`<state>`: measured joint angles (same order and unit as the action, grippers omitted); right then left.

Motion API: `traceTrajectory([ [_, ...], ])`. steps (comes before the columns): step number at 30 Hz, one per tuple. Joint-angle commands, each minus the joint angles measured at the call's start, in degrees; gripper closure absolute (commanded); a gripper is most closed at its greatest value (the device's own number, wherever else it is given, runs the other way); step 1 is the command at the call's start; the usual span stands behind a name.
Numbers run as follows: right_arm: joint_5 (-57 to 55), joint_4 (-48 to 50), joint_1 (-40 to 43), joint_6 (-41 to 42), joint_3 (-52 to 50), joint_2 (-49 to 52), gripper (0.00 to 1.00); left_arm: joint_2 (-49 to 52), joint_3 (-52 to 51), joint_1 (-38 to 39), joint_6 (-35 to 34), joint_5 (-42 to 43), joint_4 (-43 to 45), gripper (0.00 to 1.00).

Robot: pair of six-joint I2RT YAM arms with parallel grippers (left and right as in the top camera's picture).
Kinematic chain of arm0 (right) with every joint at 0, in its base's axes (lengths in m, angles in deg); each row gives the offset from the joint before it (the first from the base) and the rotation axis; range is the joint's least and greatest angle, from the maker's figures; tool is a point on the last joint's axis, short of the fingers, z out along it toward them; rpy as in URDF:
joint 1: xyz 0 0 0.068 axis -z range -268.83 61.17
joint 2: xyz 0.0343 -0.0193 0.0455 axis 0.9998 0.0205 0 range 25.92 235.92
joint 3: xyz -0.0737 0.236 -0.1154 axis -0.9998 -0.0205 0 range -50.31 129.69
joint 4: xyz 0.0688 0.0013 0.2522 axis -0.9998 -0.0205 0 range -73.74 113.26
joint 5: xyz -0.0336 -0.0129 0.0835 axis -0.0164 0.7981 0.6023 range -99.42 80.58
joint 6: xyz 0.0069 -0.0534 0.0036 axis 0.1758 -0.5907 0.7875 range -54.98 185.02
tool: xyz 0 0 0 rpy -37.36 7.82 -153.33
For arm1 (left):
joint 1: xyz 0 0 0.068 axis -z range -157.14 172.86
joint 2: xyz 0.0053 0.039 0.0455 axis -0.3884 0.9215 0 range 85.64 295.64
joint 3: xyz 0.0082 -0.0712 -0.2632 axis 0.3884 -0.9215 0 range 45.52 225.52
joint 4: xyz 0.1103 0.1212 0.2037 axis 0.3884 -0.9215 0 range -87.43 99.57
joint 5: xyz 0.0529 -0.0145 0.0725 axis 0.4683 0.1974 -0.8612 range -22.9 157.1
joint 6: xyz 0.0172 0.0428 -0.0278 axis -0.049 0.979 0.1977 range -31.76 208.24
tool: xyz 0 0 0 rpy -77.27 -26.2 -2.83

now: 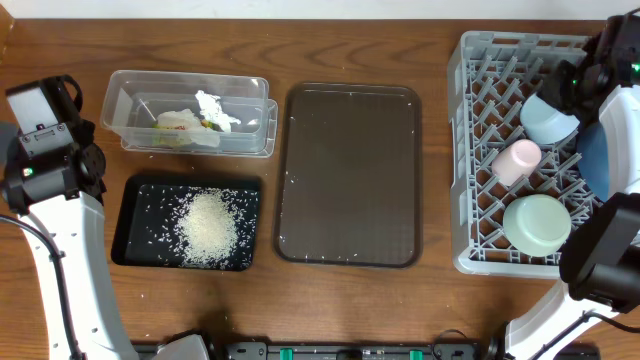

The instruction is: Sort waste into correct bins and load items into the dishwasher rack

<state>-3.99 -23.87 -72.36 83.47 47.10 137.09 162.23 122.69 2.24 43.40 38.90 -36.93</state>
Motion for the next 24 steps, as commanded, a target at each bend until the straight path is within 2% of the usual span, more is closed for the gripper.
traceTrajectory([
  [1,-4.94,-0.31,0.94,0.13,0.04,0.22,0.99,0.13,0.20,-0.26,-0.26,-0.09,-0.20,0.05],
  [7,-4.87,-1.11,2.45,-0.09,0.04,0.22,0.99,0.13,0.20,-0.26,-0.26,-0.09,-0.20,0.05],
  [13,1.07,-0.15,2.19,-3.32,0.04,0.24,0.99,0.13,0.20,-0.26,-0.24,-0.09,-0.20,0.05],
  [24,-4.92,-0.50,0.72,-3.50,0.04,4.26,0.99,0.13,0.20,-0.26,-0.26,-0.09,-0.20,0.05],
])
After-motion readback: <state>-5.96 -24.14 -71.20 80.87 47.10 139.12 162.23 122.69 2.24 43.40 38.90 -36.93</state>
